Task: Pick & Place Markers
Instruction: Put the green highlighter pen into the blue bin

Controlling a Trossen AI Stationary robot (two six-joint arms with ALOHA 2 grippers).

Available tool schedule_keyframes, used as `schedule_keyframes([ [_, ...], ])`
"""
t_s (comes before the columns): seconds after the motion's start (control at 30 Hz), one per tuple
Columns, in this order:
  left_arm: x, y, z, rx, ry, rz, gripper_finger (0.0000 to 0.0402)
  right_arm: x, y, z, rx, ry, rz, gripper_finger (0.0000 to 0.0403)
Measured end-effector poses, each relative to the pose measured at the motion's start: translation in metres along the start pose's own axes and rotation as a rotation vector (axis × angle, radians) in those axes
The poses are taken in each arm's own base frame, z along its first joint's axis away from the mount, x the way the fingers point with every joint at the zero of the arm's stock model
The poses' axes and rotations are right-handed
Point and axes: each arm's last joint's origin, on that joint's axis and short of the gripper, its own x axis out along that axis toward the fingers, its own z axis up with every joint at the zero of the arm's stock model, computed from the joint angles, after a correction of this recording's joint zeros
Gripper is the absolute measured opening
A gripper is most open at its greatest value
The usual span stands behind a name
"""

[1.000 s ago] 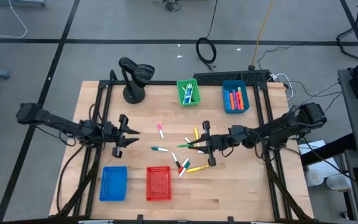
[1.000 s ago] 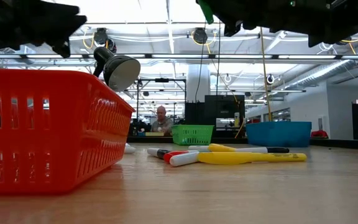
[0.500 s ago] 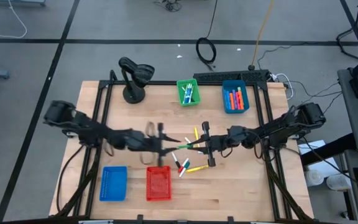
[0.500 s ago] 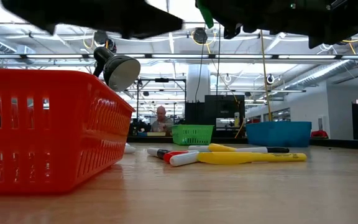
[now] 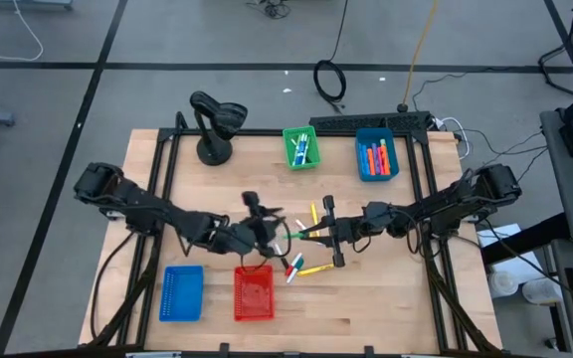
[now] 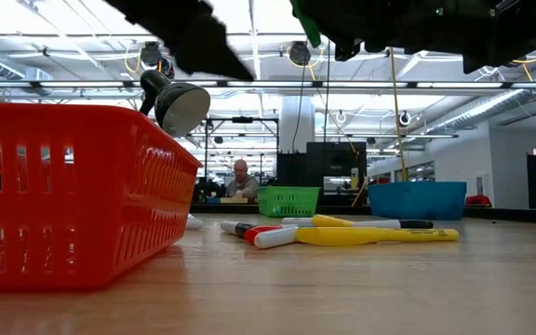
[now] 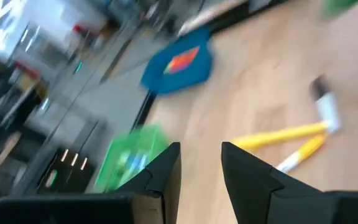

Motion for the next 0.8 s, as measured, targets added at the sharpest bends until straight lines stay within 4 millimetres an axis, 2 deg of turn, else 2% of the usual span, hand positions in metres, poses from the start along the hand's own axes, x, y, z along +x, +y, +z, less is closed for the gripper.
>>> schedule_keyframes([
  [0.13,0.0,0.013,-0.018,-0.073,0.154,0.078,0.0121,0.0,0.0,0.001,0.0,-0.005,-0.002,0.0037],
  [0.33,0.01,0.035,-0.051,-0.18,0.403,0.163,0.0121,0.0,-0.001,0.001,0.001,-0.006,-0.01,0.0036],
  [0.53,0.015,0.065,-0.079,-0.063,0.616,0.315,0.012,0.0,-0.001,-0.001,0.001,0.009,-0.023,0.0036],
  [0.67,0.021,0.068,-0.083,-0.148,0.67,0.21,0.012,0.0,-0.001,0.0,0.001,0.003,-0.024,0.0037],
  [0.8,0.025,0.064,-0.084,-0.361,0.725,0.006,0.012,0.0,0.001,0.001,-0.002,-0.015,0.019,0.0031],
])
